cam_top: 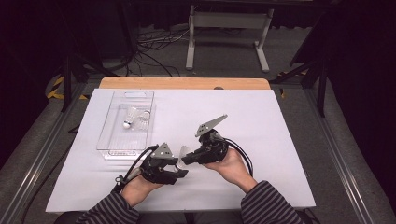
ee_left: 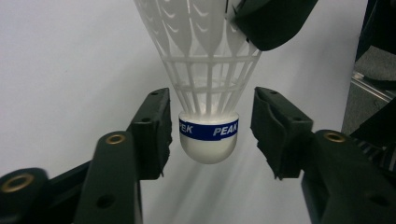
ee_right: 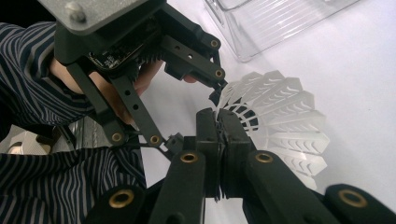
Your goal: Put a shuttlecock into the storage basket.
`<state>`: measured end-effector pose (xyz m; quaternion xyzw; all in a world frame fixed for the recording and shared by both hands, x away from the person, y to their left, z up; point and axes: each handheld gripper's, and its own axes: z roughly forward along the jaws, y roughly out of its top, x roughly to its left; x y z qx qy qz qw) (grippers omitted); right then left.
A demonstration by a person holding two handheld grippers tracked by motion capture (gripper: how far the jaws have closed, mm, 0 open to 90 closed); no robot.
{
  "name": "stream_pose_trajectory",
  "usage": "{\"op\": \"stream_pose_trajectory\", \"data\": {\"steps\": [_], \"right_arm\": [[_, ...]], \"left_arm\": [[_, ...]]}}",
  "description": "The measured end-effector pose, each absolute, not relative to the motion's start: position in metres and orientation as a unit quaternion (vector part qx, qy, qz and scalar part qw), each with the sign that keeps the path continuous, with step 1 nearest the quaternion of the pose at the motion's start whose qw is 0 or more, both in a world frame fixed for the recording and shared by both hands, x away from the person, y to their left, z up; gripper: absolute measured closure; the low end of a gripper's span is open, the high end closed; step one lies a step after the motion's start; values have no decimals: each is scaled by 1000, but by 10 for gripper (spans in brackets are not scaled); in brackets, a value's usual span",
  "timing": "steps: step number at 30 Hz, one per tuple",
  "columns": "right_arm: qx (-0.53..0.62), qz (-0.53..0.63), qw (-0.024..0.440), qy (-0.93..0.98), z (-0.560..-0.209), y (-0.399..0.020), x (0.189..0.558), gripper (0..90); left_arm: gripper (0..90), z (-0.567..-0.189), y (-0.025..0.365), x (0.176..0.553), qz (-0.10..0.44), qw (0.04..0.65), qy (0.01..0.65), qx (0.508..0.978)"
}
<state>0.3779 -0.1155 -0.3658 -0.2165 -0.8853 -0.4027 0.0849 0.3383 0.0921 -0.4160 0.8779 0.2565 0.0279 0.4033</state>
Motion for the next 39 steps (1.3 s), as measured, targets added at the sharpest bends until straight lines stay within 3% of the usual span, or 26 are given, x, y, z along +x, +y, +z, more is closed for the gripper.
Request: {"op": "stream_pose_trajectory", "data": {"steps": [7,22,39], "right_arm": [[-217,-402,86,-885,-366,-116,378,882],[-219,-397,78,-888,-369,-116,380,833],[-230,-406,36,-884,-367,-124,375,502]], "left_arm": [[644,-417,93,340,25,395,259,881],[652,-417,94,341,19,384,271,882],[652,-415,97,344,7,378,290,879]]}}
